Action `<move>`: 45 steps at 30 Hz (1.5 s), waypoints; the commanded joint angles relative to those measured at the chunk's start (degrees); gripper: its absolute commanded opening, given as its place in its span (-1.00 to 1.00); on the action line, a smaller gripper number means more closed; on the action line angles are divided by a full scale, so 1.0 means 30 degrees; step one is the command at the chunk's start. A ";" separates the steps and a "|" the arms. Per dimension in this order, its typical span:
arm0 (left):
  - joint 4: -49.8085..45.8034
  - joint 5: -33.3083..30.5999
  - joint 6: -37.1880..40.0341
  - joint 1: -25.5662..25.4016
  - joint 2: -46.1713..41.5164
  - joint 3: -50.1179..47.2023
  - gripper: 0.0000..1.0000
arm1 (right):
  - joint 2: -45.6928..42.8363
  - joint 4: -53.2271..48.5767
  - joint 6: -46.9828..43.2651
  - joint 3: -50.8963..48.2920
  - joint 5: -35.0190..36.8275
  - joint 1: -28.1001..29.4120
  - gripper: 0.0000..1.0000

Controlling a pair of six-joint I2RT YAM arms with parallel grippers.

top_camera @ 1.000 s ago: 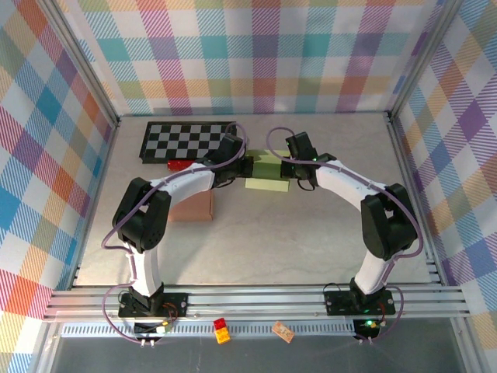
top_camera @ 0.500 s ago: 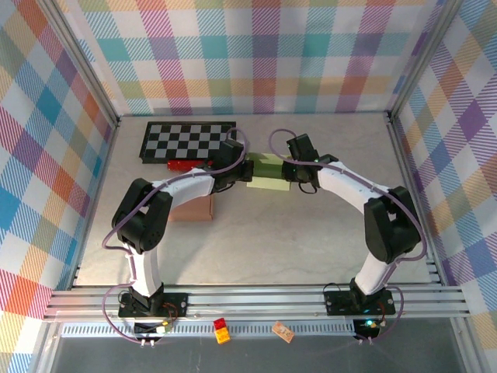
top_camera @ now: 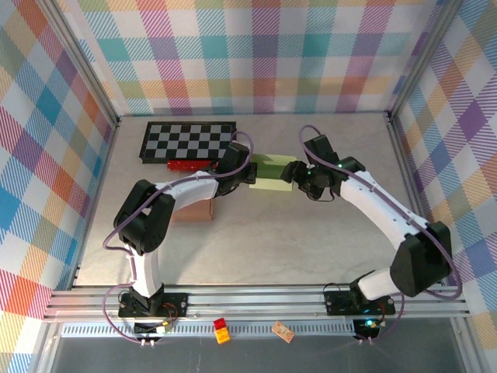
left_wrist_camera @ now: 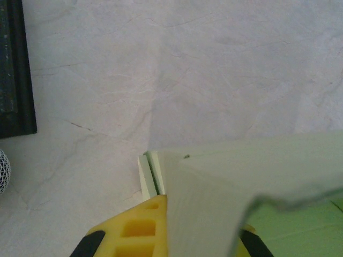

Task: Fold the paper box

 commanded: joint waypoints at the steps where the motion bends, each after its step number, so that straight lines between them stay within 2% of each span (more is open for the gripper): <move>1: -0.0431 -0.0629 -0.0212 -0.0263 -0.0413 -0.0530 -1.00 | -0.1054 -0.0765 0.4537 0.0002 -0.1100 0.0104 0.44; 5: -0.0315 -0.1042 -0.0331 -0.0503 -0.0529 -0.0586 -1.00 | -0.0864 0.0910 0.9687 0.0594 -0.1121 0.0132 0.40; 9: -0.0401 -0.1405 -0.0469 -0.0721 -0.0560 -0.0559 -1.00 | 0.0401 0.2541 1.5378 0.1187 0.0043 0.0335 0.37; 11: -0.0473 -0.1731 -0.0560 -0.0855 -0.0574 -0.0588 -0.99 | 0.1429 0.2638 1.6682 0.1960 0.0484 0.0324 0.35; 15: -0.0515 -0.2239 -0.0818 -0.1069 -0.0586 -0.0636 -0.98 | 0.3338 0.2272 1.7181 0.3933 0.1342 0.0325 0.34; 21: -0.0550 -0.2876 -0.0880 -0.1398 -0.0648 -0.0698 -0.98 | 0.5044 0.2390 1.8372 0.4429 0.0771 0.0309 0.20; 30: -0.0634 -0.3122 -0.0885 -0.1545 -0.0734 -0.0735 -0.95 | 0.6122 0.2045 1.7535 0.5274 0.0456 0.0196 -0.25; 38: -0.0604 -0.3150 -0.0778 -0.1604 -0.0881 -0.0793 -0.94 | 0.6457 0.2249 1.7447 0.5241 0.0309 -0.0069 -0.48; 45: -0.0572 -0.3127 -0.0771 -0.1633 -0.1194 -0.1042 -0.82 | 0.6377 0.1888 1.7673 0.5093 0.0054 -0.0068 -0.88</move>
